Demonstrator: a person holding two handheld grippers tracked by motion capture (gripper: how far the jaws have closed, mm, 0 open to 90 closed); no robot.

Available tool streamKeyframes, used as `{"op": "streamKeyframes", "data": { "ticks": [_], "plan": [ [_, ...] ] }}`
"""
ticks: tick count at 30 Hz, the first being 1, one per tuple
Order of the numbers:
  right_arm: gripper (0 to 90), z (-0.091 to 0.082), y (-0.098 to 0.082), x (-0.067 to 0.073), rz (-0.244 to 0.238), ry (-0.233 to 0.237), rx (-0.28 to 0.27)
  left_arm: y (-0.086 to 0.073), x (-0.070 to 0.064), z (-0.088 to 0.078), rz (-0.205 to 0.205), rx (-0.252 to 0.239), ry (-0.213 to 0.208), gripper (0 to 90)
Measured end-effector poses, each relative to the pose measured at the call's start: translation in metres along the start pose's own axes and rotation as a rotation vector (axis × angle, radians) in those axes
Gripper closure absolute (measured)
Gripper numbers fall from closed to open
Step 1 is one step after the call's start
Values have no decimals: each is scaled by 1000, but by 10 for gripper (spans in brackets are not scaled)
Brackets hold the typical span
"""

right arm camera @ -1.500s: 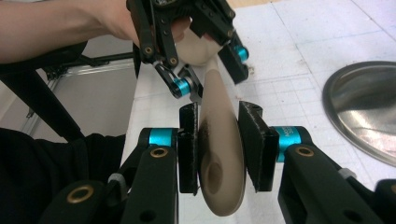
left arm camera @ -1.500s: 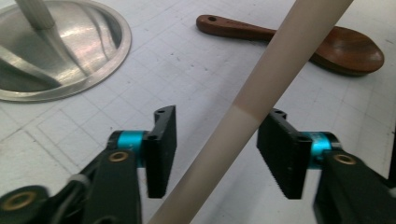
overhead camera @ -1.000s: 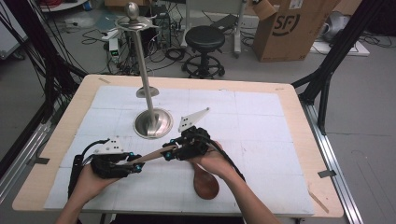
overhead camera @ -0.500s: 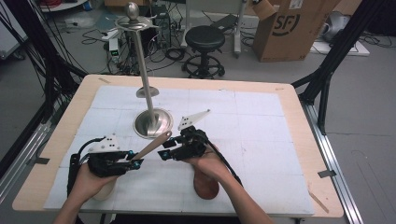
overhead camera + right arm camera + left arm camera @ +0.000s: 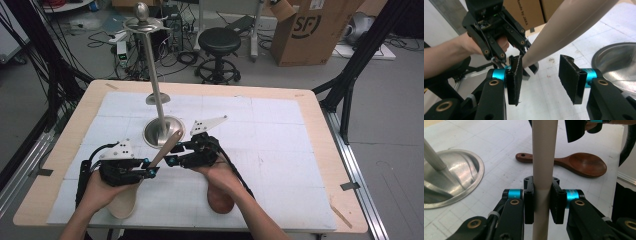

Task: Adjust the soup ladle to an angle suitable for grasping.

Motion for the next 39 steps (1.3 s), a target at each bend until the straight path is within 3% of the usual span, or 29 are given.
{"op": "streamKeyframes", "data": {
  "ticks": [6, 8, 12, 16, 23, 39],
  "plan": [
    [603, -2, 3, 1, 8, 0, -37, 3, -2, 4, 6, 0, -6, 765],
    [658, -3, 5, 1, 5, 15, -52, 4, -3, 5, 5, -5, -8, 765],
    [690, -5, 6, 0, 34, 56, -56, 5, -3, 3, -1, -18, -30, 756],
    [710, -7, 9, 1, 31, 82, -69, 5, -2, -2, -22, -44, -53, 705],
    [729, -15, 23, 6, -11, 81, -79, 7, -1, -5, -39, -74, -84, 610],
    [742, -16, 49, 21, -89, 98, -102, 8, -2, -2, -46, -88, -103, 646]
  ]
}}
Point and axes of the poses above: each handheld gripper's, and its own axes: z roughly forward along the jaws, y roughly out of its top, x roughly to its left, the point moved 4 cm from there along z, roughly forward along the jaws, and after that the axes turned 3 degrees about z, right-handed, at the moved point
